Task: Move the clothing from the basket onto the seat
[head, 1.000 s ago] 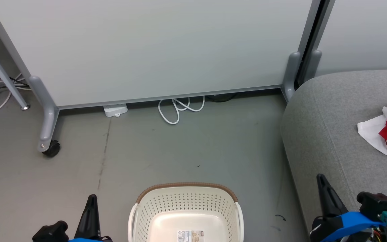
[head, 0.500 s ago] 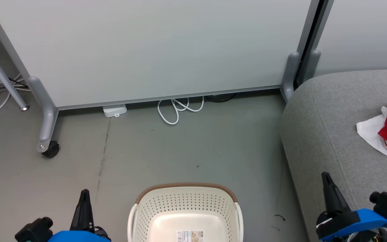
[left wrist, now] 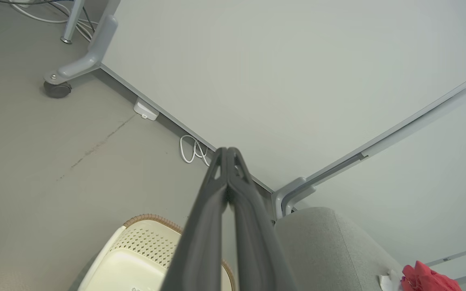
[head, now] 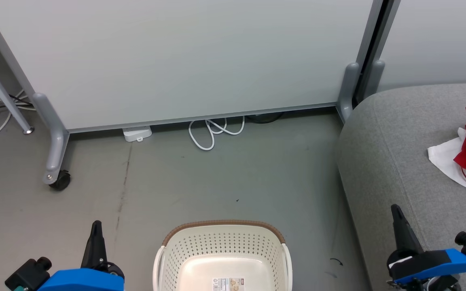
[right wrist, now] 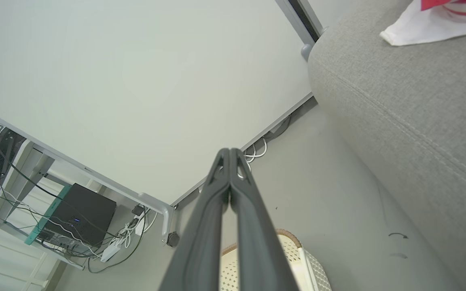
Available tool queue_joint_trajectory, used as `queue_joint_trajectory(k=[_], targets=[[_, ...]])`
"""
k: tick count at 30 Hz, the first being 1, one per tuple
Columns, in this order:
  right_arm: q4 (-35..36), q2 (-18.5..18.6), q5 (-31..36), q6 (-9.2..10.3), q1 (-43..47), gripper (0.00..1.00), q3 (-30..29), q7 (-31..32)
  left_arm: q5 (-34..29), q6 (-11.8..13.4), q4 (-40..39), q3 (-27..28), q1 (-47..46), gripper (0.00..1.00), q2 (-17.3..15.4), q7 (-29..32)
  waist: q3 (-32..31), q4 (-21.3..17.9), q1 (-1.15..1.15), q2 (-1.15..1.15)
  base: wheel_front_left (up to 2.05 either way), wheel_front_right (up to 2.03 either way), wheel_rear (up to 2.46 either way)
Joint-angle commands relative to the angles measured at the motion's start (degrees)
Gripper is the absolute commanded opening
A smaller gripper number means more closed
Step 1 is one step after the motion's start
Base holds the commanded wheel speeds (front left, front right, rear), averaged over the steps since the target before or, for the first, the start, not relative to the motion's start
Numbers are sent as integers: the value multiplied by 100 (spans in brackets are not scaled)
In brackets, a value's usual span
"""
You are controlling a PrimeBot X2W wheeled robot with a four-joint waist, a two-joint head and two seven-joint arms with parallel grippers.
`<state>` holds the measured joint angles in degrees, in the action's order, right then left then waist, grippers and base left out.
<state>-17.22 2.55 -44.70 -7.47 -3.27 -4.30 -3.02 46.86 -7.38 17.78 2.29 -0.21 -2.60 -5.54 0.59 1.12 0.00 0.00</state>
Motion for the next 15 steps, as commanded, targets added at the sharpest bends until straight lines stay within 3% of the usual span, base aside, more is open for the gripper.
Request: queue_joint_trajectory(k=[1,15], targets=[[100,26,-152,-2,-161,0,-23,35,141,-6,-89,35,-160,0,-25,31,0,-1,0,0,0,0,0],[155,30,-1163,-2,-203,0,-69,240,1109,-8,-158,125,-269,0,-28,294,-7,-19,0,0,0,0,0]])
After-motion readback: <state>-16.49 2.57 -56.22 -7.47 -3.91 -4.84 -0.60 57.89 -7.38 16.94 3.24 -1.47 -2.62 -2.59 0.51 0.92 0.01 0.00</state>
